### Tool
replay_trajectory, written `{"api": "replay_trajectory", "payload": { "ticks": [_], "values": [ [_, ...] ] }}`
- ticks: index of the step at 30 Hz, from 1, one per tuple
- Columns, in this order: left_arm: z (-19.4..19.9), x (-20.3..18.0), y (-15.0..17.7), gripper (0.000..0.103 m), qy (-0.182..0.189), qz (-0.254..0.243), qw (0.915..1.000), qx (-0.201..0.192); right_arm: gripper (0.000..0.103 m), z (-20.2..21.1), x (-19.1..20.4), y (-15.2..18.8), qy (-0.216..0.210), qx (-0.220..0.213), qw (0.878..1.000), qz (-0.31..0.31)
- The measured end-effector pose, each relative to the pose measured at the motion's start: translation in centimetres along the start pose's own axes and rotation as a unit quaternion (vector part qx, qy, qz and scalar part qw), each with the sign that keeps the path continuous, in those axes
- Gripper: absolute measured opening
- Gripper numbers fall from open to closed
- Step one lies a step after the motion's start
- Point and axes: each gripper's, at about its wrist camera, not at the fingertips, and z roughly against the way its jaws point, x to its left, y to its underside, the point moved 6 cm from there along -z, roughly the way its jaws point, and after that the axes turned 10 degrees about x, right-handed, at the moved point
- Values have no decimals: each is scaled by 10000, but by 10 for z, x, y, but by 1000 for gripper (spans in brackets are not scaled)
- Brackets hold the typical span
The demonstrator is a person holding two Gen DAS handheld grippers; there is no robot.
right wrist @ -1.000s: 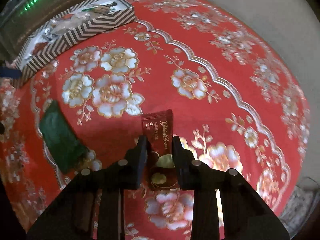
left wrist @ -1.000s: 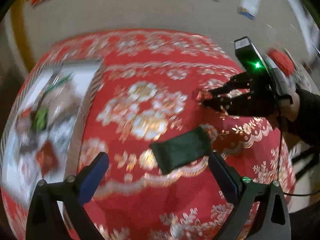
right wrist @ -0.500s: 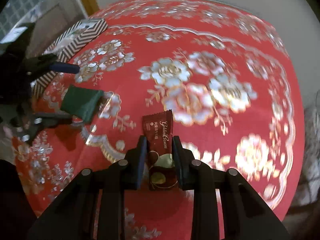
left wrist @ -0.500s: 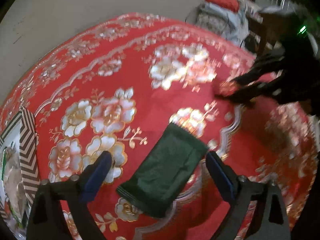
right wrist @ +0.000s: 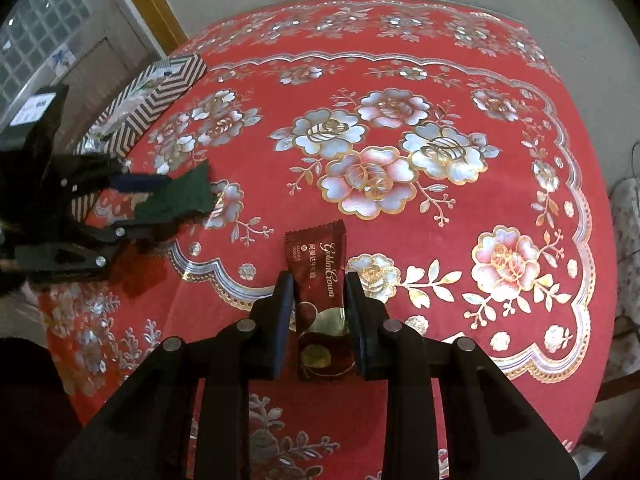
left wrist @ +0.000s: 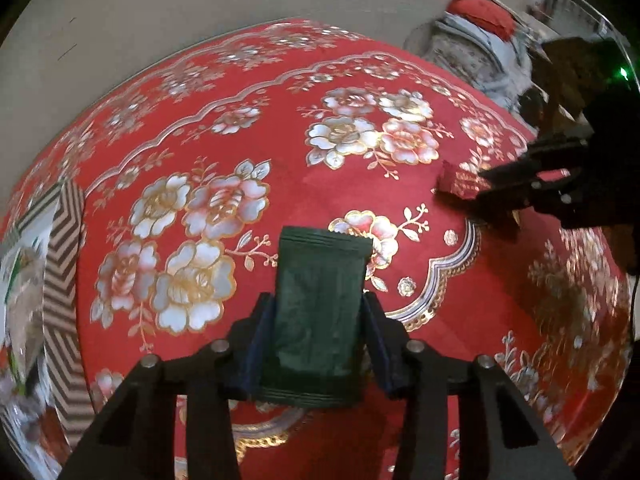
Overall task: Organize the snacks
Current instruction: 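Lift the green packet and brown chocolate and carry them over the tray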
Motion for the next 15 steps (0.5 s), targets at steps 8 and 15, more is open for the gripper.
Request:
{"api": "replay_trajectory", "payload": {
  "ticks": [8,15],
  "values": [
    [13,7,6,46,45,778,9966,-249,25,7,3,2,-300,-212,9991,-227],
    [14,13,12,46,-17,1212,9924,-203,25,12,5,3,-438,-326,9980,-323]
  ]
}}
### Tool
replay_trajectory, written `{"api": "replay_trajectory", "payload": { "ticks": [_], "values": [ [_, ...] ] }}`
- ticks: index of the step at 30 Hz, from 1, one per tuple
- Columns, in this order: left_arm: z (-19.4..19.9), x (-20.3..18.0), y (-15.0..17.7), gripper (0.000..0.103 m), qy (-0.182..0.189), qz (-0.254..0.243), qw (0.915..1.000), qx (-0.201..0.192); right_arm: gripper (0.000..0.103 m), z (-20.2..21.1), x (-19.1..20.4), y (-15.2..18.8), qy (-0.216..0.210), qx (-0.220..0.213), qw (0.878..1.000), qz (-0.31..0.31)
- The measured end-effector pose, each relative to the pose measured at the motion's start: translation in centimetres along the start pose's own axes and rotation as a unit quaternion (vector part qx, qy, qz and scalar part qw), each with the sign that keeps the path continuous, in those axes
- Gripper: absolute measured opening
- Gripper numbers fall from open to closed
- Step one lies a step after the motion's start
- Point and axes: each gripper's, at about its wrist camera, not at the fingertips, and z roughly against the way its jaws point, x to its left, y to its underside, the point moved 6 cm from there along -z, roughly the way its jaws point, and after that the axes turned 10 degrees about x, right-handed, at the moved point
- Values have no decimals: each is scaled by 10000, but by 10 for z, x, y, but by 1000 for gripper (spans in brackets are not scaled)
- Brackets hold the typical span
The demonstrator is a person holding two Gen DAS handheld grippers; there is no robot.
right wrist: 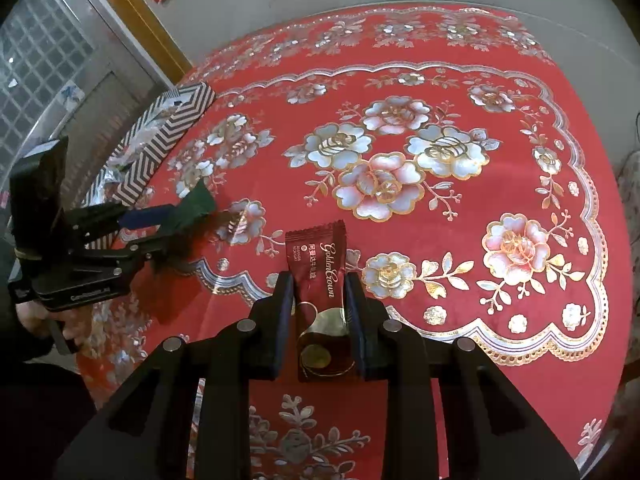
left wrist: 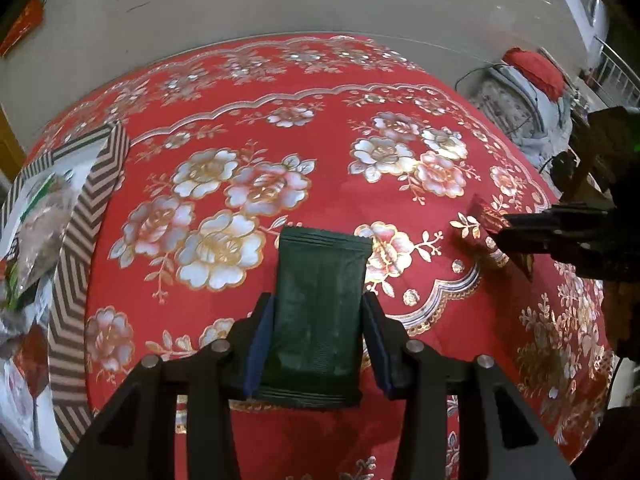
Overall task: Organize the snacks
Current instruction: 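Lift the green packet and brown chocolate and carry them over the tray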
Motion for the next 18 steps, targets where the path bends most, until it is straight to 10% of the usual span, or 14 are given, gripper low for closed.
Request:
{"api": "replay_trajectory", "payload": {
  "ticks": [18],
  "values": [
    [38,38,1,46,-829,1012,9908,339,25,-3,41,-6,-33,55,9984,568]
  ]
}}
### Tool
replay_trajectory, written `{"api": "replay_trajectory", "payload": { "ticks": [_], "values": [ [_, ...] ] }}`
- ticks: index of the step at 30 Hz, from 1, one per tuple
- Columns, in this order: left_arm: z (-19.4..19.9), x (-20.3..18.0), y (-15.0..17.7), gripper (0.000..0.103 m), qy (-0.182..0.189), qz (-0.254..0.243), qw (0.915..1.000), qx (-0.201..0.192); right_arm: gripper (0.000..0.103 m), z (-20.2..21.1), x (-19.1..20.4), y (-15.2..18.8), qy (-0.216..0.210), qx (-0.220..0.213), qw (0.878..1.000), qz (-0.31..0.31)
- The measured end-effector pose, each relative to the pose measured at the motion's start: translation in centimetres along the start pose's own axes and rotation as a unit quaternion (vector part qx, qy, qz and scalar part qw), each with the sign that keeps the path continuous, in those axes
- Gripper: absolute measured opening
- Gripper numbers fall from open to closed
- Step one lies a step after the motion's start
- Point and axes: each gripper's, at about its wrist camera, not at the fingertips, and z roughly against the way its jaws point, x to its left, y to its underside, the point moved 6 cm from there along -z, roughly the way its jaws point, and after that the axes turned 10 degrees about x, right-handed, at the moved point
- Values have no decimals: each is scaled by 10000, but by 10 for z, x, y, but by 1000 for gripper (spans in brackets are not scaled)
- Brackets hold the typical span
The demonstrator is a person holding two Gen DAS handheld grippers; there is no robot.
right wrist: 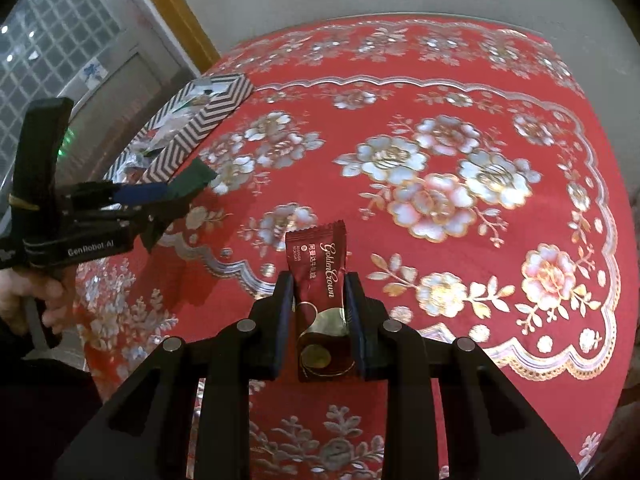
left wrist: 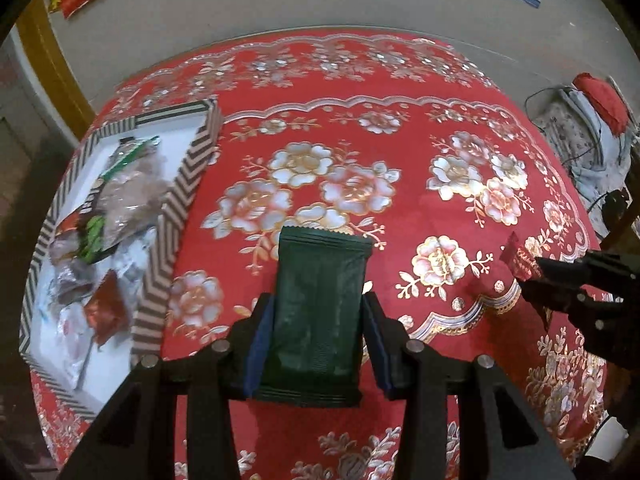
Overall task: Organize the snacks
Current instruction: 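Lift the green packet and brown chocolate and carry them over the tray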
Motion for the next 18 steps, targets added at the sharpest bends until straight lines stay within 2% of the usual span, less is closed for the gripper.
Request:
{"api": "replay_trajectory", "payload": {
  "ticks": [10,18],
  "values": [
    [15,33,1,46,48,94,9997,-206,25,-1,39,-9,188,17,9996,223],
    [30,89,4,46,73,181,9988,-448,25,-11,90,-28,322,14,9988,360]
  ]
}}
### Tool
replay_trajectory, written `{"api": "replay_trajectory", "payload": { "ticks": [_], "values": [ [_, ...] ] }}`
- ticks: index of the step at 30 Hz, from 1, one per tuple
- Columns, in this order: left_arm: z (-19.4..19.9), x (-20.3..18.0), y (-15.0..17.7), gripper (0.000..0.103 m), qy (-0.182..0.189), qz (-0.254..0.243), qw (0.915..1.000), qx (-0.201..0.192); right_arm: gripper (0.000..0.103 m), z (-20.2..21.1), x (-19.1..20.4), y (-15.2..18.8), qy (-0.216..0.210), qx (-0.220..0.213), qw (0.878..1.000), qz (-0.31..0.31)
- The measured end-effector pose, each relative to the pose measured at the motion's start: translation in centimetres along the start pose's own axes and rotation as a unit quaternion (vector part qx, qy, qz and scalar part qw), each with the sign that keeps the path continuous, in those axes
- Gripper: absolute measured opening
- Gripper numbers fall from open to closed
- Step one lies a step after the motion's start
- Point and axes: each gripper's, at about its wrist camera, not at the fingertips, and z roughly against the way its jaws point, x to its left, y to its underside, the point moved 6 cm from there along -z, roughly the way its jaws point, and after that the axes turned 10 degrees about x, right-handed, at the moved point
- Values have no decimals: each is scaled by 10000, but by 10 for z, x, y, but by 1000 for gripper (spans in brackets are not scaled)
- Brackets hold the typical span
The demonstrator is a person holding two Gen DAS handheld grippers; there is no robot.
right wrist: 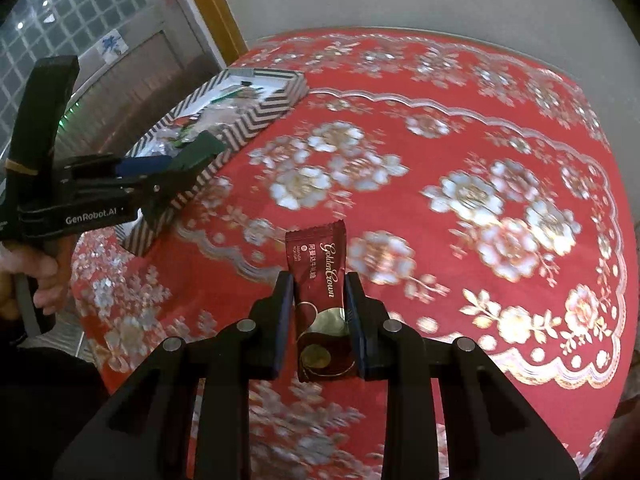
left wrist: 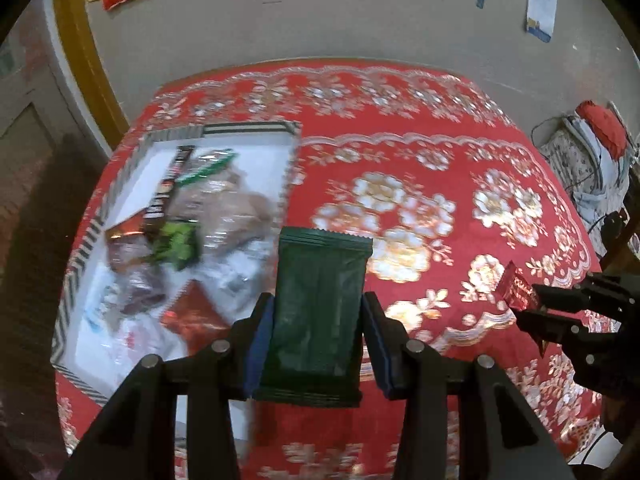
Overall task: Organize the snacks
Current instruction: 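Lift the green packet and brown chocolate and carry them over the tray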
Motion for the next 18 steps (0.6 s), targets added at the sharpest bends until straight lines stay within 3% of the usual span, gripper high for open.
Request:
{"api": "replay_trajectory", "payload": {
  "ticks": [11,18],
  "values": [
    [5,103,20,46,-93,352,9991,-201,25,-22,91,-60,31,-24,9991,425],
    [-1,141,21,46,-132,370,9989,-270,25,-43,136,-102,-112,-7,9985,536]
  ]
}}
